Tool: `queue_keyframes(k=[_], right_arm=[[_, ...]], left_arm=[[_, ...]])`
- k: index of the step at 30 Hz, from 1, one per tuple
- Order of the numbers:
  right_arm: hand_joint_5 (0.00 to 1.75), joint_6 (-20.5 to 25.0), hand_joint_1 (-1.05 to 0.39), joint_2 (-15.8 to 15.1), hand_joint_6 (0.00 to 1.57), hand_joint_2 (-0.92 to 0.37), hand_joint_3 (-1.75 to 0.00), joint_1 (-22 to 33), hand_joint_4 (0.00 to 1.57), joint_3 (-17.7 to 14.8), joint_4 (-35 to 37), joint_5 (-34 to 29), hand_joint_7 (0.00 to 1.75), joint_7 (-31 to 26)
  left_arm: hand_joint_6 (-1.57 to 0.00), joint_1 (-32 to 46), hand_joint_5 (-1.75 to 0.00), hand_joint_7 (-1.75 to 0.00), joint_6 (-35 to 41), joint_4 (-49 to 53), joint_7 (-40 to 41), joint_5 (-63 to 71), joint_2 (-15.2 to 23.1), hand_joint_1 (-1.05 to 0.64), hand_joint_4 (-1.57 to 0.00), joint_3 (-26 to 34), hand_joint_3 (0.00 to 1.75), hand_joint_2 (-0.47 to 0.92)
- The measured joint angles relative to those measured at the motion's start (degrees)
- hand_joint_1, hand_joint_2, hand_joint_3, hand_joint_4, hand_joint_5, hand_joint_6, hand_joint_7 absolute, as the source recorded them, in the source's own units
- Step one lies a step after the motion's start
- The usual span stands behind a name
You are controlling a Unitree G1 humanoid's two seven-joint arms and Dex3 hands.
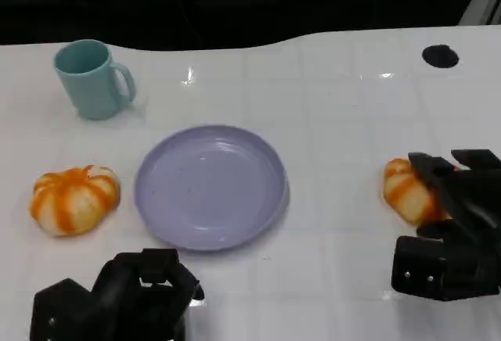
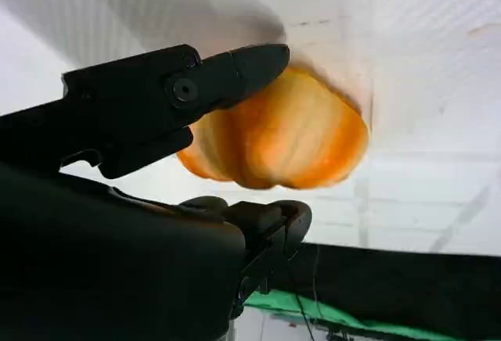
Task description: Grasp the bread from the table and place it into the plate.
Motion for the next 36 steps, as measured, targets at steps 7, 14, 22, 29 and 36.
queue_keyframes(k=[7,14,22,29,36], right_arm=[[0.21,-2.02,-0.37,0.85,0.65,-0.92,-0.02,-4.66,0.69,2.61,8.78,0.47,0.06,-4.58],[1.72,-10.25,-0.15,1.73,0.86,-0.85,-0.17,-7.47,0.92,2.79,16.95,3.86,1.33,-15.74],[1.75,-14.8,-0.18,2.11,0.69,-0.38,-1.03,-8.59,0.91,4.76,21.37,3.83,1.75,-24.44],[1.75,-16.0,-0.17,2.11,0.73,-0.32,-1.08,-8.7,0.95,5.24,22.02,3.84,1.75,-28.15],[1.75,-17.92,-0.16,2.1,0.72,-0.28,-1.15,-8.66,0.97,5.74,20.56,3.67,1.75,-32.39]], left_arm=[[-1.4,0.15,-1.23,-0.86,0.05,-0.25,0.01,0.02,-0.02,-1.05,-1.57,-0.1,0.73,0.52],[-1.41,0.54,-1.23,-0.86,0.07,-0.85,0.52,0.19,-0.02,-1.05,-1.57,-0.36,0.72,0.53],[-1.4,0.62,-1.23,-0.86,0.07,-0.91,0.51,0.08,-0.02,-1.05,-1.57,-0.53,0.72,0.53],[-1.4,0.62,-1.23,-0.86,0.11,-0.99,0.52,0.1,-0.01,-1.05,-1.57,-0.58,0.71,0.53],[-1.39,0.62,-1.23,-0.86,0.56,-1.42,0.61,0.11,-0.02,-1.05,-1.57,-0.66,0.71,0.52]])
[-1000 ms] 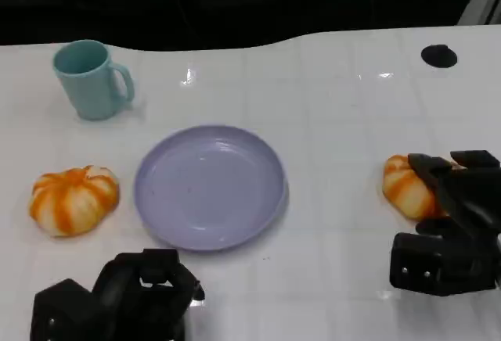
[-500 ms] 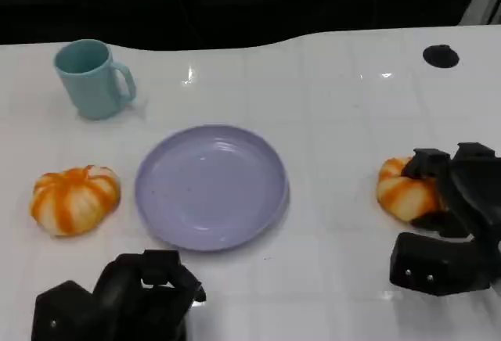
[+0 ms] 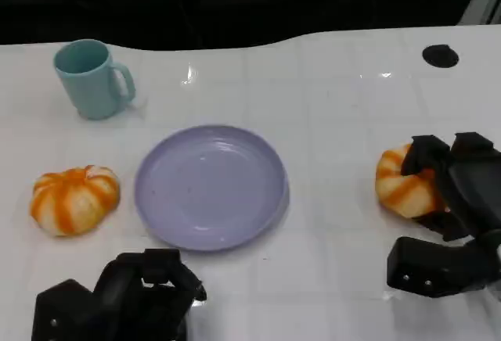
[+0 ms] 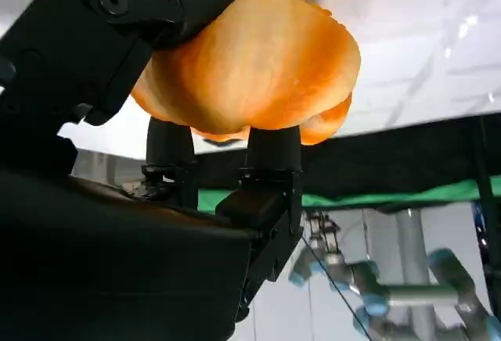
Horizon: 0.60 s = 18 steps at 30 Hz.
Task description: Grasp the bread from the table and place it into the plate.
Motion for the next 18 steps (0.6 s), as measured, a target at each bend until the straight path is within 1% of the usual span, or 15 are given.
queue_keyframes(k=[4,7,12,15,18], right_arm=[[1.75,-1.96,-0.16,-0.02,0.72,-0.25,-1.27,0.52,0.98,-0.02,-2.6,0.15,1.75,-0.92],[1.75,-3.74,-0.14,-0.05,0.73,-0.23,-1.37,1.25,0.98,-0.04,-5.4,0.18,1.75,-1.26],[1.75,-6.35,-0.12,0.04,0.78,-0.21,-1.5,2.53,1.01,-0.22,-11.81,0.66,1.75,0.14],[1.75,-7.41,-0.13,0.88,0.78,-0.2,-1.53,2.97,1.01,-0.29,-15.06,1.21,1.75,1.73],[1.75,-7.81,-0.14,2.0,0.78,-0.18,-1.53,2.97,1.01,-0.4,-16.84,1.6,1.75,3.38]], left_arm=[[-1.4,0.0,-1.23,-0.86,-0.03,0.02,0.0,0.01,-0.01,-1.05,-1.57,-0.04,0.71,0.53],[-1.4,0.01,-1.23,-0.86,-0.08,0.04,-0.01,0.01,-0.01,-1.05,-1.57,-0.08,0.69,0.54],[-1.4,0.02,-1.23,-0.85,-0.21,0.17,-0.01,-0.01,-0.01,-1.05,-1.57,-0.08,0.69,0.54],[-1.41,0.02,-1.24,-0.85,-0.14,0.14,0.0,-0.01,-0.01,-1.05,-1.57,-0.07,0.7,0.53],[-1.41,0.04,-1.24,-0.85,0.18,0.0,0.06,0.0,-0.02,-1.05,-1.57,-0.11,0.7,0.52]])
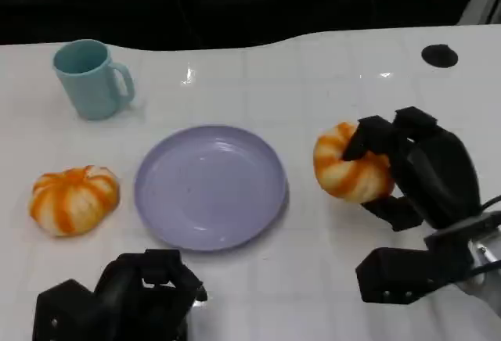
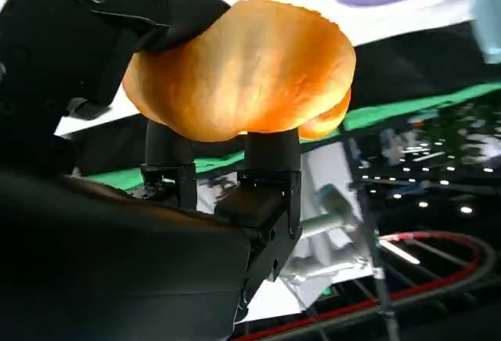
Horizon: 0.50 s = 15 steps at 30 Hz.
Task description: Grasp the bread from the table and place it into the plate.
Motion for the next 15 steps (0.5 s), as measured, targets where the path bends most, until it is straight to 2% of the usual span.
queue_keyframes(k=[9,12,15], right_arm=[[1.75,-0.31,-0.13,4.36,0.79,-0.21,-1.54,-0.5,1.02,-0.01,-1.23,0.18,1.73,2.74],[1.75,-0.36,-0.16,6.22,0.79,-0.24,-1.45,-1.57,1.01,0.31,-0.98,0.17,1.68,3.73],[1.75,-0.36,-0.17,7.89,0.81,-0.24,-1.43,-3.52,1.02,0.99,0.01,-0.26,1.67,4.27]], left_arm=[[-1.41,0.04,-1.23,-0.84,0.09,0.0,0.04,0.01,-0.05,-1.05,-1.57,-0.07,0.7,0.52],[-1.41,0.06,-1.23,-0.83,0.12,0.0,0.03,0.01,-0.08,-1.05,-1.57,-0.17,0.7,0.52],[-1.41,0.09,-1.23,-0.83,0.11,0.0,0.03,0.02,-0.12,-1.05,-1.57,-0.28,0.69,0.52]])
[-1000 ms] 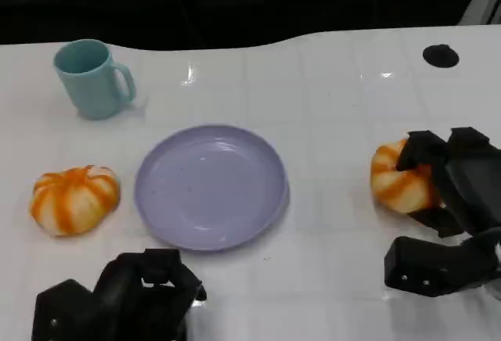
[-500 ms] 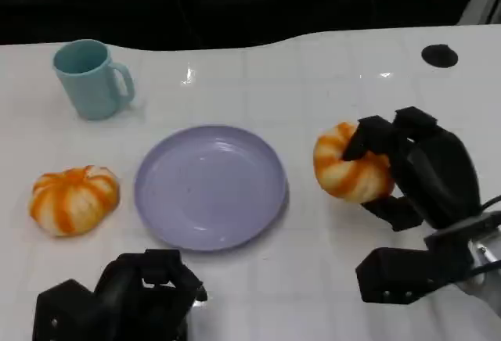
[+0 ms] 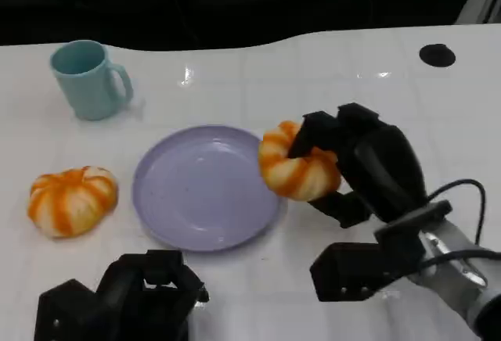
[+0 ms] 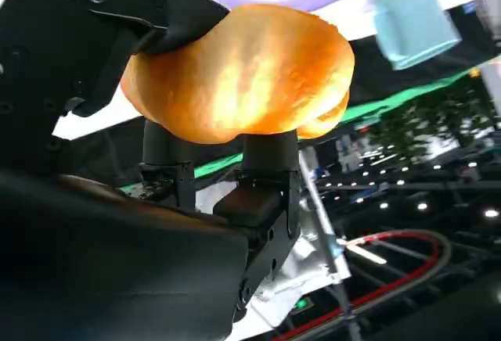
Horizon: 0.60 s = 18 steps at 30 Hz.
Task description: Grasp the bread from the table and place it into the plate.
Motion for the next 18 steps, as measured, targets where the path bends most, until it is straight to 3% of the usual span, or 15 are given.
queue_keyframes(k=[11,16,18], right_arm=[[1.75,0.66,-0.17,6.55,0.72,-0.28,-1.23,-6.29,0.95,2.8,7.51,-0.77,1.75,1.7],[1.75,0.67,-0.19,9.16,0.72,-0.32,-1.23,-8.68,0.95,3.16,11.3,-0.73,1.75,1.64],[1.75,0.67,-0.18,10.23,0.69,-0.35,-1.2,-9.49,0.94,3.23,12.94,-0.57,1.67,1.78]], left_arm=[[-1.42,0.13,-1.22,-0.83,-0.24,0.01,0.0,0.24,-0.05,-1.05,-1.57,-0.25,0.69,0.53],[-1.42,0.37,-1.22,-0.83,-0.25,-0.01,0.0,0.34,-0.1,-1.05,-1.57,-0.28,0.69,0.53],[-1.42,0.41,-1.22,-0.82,-0.26,0.0,0.0,0.56,-0.11,-1.05,-1.57,-0.28,0.69,0.53]])
